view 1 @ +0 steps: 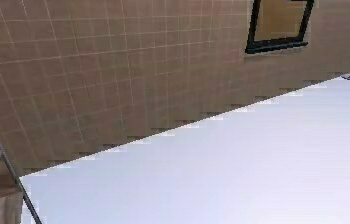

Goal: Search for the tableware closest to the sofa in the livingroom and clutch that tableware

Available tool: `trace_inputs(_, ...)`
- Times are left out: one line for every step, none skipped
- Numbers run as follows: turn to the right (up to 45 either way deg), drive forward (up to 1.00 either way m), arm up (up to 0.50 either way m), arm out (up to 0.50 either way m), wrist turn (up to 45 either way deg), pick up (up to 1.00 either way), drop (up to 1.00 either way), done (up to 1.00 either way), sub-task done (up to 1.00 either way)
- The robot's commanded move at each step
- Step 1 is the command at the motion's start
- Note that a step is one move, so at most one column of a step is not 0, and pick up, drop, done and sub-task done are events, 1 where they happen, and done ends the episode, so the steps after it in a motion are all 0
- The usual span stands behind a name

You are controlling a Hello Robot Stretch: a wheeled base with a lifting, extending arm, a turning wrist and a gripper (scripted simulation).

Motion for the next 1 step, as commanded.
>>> trace_inputs(45.0,0.0,0.0,0.0,0.0,0.0,0.0,0.0,0.0)
